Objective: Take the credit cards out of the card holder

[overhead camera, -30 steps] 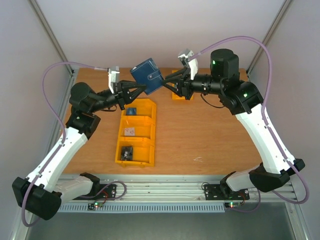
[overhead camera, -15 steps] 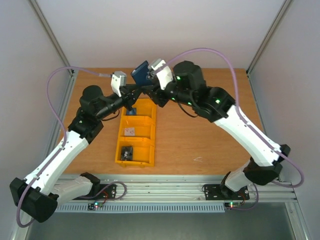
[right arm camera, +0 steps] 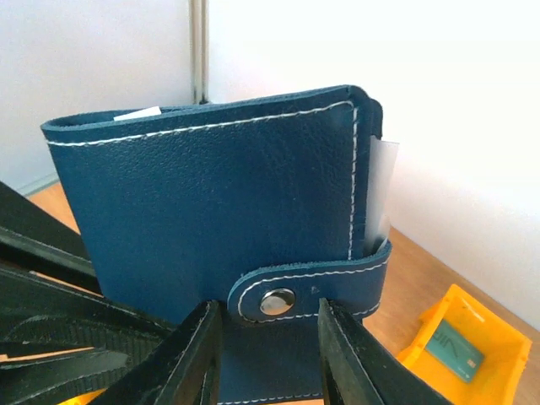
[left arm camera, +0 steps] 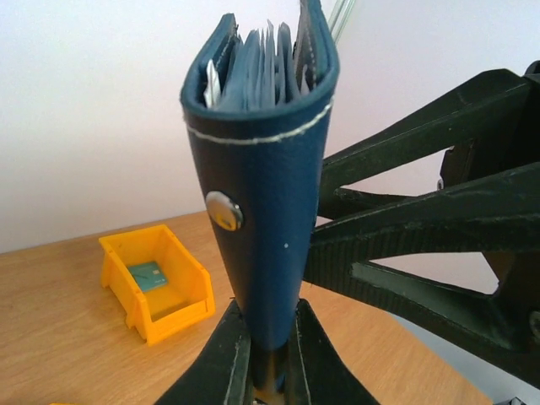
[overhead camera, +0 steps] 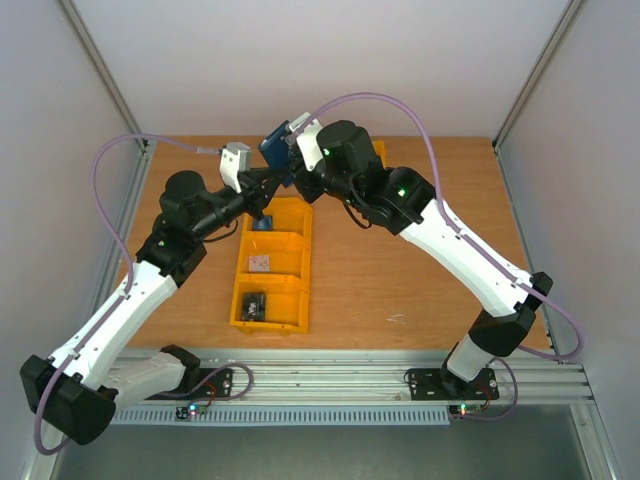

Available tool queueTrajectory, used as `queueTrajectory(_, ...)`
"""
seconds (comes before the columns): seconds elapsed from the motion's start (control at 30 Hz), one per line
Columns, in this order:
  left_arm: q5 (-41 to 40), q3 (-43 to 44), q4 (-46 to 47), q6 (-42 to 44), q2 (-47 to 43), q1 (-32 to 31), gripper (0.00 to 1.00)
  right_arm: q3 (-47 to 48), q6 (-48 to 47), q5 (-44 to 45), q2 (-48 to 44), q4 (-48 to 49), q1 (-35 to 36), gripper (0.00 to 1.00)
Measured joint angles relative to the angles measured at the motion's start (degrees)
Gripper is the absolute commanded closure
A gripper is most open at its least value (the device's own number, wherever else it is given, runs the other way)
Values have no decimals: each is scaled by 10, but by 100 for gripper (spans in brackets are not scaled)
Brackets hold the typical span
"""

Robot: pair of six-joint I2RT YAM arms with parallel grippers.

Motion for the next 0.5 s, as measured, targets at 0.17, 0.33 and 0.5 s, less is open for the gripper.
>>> queueTrajectory(0.17,-7,-2,0,-3,0,1,100,12,-3,26,12,1,4,72)
queueTrajectory(0.33,-15,-5,0,-9,0,4,100,33,-6,47,30,-5,7,71)
queueTrajectory(0.5,-22,-8,0,-11,0,5,100,54,-10,61,46,-17,9,66)
